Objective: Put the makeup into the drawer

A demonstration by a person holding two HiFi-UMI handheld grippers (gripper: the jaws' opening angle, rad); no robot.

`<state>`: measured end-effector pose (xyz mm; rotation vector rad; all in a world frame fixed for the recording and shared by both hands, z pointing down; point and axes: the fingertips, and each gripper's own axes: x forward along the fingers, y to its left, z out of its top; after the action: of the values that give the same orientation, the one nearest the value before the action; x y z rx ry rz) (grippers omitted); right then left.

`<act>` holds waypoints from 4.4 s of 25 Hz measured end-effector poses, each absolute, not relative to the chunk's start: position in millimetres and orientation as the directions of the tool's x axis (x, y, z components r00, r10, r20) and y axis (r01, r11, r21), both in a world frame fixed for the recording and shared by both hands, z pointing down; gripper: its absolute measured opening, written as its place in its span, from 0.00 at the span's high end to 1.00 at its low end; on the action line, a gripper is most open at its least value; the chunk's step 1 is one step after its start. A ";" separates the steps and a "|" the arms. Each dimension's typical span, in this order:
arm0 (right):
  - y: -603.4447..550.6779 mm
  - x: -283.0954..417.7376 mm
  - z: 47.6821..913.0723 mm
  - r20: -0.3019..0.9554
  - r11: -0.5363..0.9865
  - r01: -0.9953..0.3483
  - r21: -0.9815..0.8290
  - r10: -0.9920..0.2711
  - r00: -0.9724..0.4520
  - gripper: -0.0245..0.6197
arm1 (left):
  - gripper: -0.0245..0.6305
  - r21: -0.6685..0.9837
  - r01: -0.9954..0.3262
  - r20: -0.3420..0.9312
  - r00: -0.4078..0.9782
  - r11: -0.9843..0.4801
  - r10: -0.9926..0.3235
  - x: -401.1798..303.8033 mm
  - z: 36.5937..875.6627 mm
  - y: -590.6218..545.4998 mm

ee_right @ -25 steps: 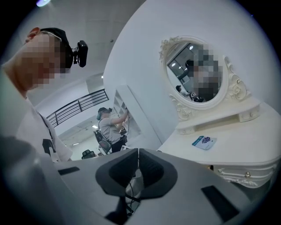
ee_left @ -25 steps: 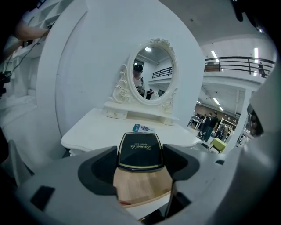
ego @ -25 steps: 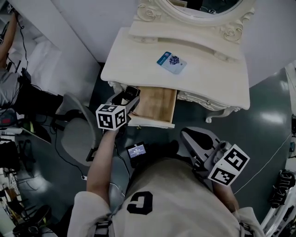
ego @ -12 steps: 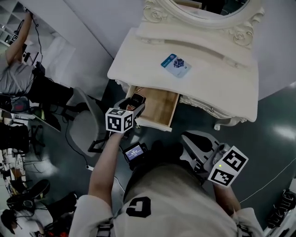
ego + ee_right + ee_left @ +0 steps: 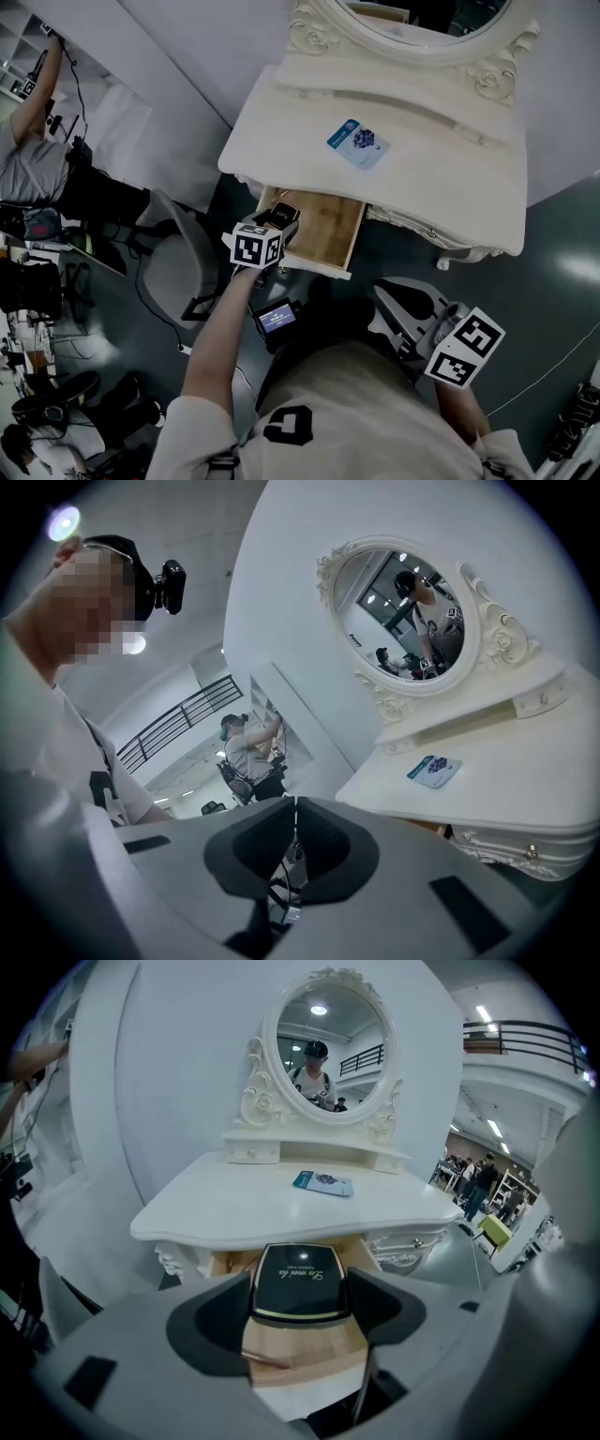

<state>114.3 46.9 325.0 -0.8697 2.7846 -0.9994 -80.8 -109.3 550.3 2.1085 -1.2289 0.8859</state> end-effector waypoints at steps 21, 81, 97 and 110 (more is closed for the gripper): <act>-32.5 -5.9 354.9 0.315 0.554 -0.582 -0.595 -0.506 -0.803 0.92 | 0.39 0.296 -0.840 0.803 0.476 -0.456 -0.357 -97.4 656.6 -184.8; -16.7 -10.3 349.3 0.273 0.550 -0.581 -0.600 -0.541 -0.795 0.92 | 0.40 0.285 -0.837 0.703 0.514 -0.468 -0.492 -105.5 596.6 -185.4; 2.3 44.0 313.3 0.188 0.597 -0.586 -0.548 -0.595 -0.782 0.92 | 0.41 0.401 -0.758 0.443 0.651 -0.514 -0.616 -59.8 451.3 -142.2; 31.1 103.8 304.3 0.118 0.648 -0.526 -0.551 -0.564 -0.818 0.92 | 0.70 0.305 -0.708 0.350 0.705 -0.637 -0.616 15.6 372.6 -82.2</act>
<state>103.8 31.1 304.3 -0.9247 2.7934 -0.9022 15.6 -82.2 372.6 2.4932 -1.0226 0.2981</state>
